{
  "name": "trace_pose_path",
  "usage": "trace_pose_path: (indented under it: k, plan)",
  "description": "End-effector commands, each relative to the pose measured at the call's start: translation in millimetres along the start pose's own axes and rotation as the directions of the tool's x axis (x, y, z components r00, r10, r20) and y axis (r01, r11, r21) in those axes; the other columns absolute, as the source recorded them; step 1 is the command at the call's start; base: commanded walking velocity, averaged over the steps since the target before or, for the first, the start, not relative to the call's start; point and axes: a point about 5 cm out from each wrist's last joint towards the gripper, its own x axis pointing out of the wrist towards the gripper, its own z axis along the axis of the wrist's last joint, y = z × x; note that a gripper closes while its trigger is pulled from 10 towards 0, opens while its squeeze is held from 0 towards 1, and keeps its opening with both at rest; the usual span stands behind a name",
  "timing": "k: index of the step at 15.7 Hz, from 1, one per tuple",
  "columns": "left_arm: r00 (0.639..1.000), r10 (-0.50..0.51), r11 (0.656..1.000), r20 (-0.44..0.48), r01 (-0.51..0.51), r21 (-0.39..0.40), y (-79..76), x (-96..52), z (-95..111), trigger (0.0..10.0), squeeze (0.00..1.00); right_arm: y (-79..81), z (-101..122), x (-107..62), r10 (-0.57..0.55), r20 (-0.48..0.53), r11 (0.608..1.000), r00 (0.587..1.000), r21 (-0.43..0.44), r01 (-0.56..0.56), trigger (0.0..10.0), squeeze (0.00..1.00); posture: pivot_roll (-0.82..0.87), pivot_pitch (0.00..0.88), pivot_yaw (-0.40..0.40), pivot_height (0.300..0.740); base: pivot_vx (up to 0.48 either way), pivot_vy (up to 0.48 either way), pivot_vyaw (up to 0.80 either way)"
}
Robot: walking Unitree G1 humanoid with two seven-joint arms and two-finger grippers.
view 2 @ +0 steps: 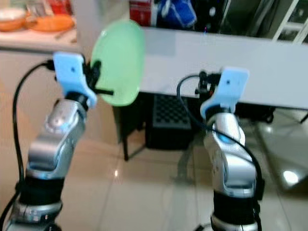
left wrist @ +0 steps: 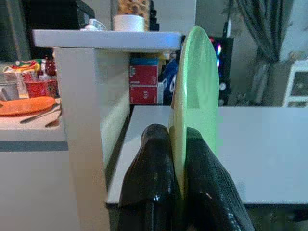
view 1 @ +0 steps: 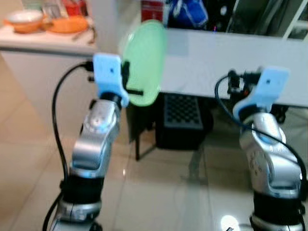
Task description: Setting the table
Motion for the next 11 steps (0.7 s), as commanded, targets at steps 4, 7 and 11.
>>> trace_pose_path:
  k: [4,7,11]
  plan:
    - [0.999,-0.024,1.000,0.027,0.024,0.009,-5.9,3.6,8.1,10.0,0.00,-6.4,1.5,1.9,-0.035,-0.012,0.999,0.999,-0.012,0.035,10.0,0.00,-0.04,0.000,-0.012,0.740,0.000,-0.083,0.00]
    - [1.000,-0.024,0.998,0.017,0.023,0.065,-5.8,3.5,3.3,10.0,0.00,-2.5,-2.0,2.0,-0.018,-0.030,1.000,0.999,0.007,0.018,10.0,0.00,-0.04,0.000,-0.013,0.740,0.000,0.000,0.00]
    - [0.999,-0.030,0.998,0.023,0.029,0.065,-5.0,3.1,3.1,10.0,0.00,1.6,-6.6,-0.4,0.001,-0.058,1.000,0.998,0.015,0.000,10.0,0.00,-0.04,0.000,-0.011,0.740,0.281,0.000,-0.11]
